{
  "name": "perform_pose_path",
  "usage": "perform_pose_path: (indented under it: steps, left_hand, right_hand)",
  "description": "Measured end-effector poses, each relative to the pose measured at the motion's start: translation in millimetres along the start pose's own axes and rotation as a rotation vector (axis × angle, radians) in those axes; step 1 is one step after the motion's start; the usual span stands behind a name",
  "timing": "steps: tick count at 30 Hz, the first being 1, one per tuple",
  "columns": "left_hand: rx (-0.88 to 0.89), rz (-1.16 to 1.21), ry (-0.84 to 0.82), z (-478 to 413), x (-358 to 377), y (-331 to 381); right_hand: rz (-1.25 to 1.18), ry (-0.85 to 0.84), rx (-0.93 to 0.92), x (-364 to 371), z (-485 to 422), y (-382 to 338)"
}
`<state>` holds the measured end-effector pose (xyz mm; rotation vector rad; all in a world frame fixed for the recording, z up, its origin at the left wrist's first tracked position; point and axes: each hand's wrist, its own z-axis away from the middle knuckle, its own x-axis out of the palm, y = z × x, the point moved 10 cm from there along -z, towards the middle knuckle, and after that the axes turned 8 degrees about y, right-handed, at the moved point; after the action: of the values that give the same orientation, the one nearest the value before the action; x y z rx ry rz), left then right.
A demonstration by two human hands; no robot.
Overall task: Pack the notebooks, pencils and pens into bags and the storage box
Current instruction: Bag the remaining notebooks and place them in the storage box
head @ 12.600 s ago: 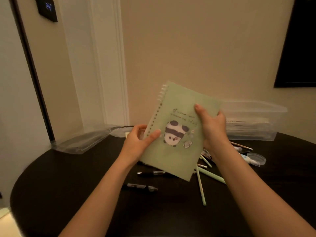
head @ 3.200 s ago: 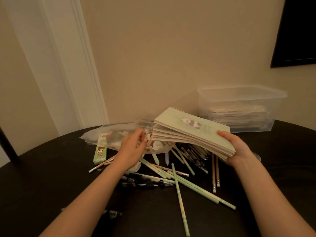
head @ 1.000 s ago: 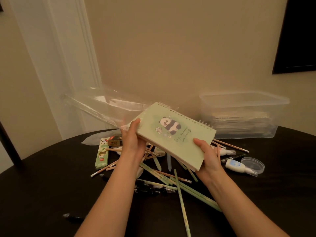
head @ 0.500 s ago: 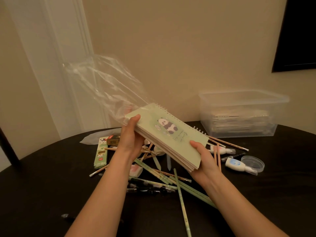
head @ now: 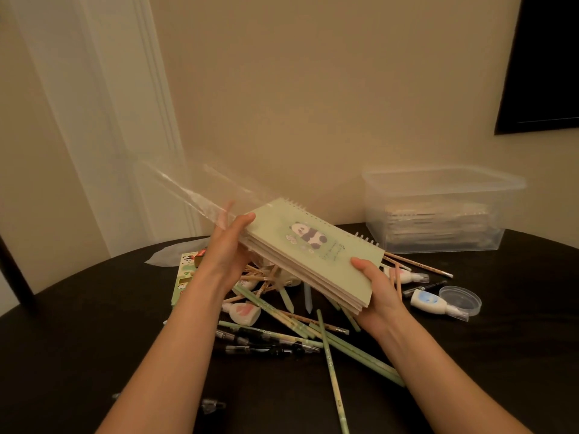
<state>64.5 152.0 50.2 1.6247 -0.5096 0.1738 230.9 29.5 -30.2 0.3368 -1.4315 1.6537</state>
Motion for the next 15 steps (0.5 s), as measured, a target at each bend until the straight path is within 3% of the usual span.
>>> perform_pose_path:
  steps: [7, 15]
  left_hand:
    - [-0.020, 0.027, -0.102, 3, 7, 5]
    - [0.116, 0.144, -0.026, -1, 7, 2]
  right_hand:
    - [-0.022, -0.053, 0.092, 8, 5, 14]
    - [-0.050, -0.026, 0.103, 9, 7, 16]
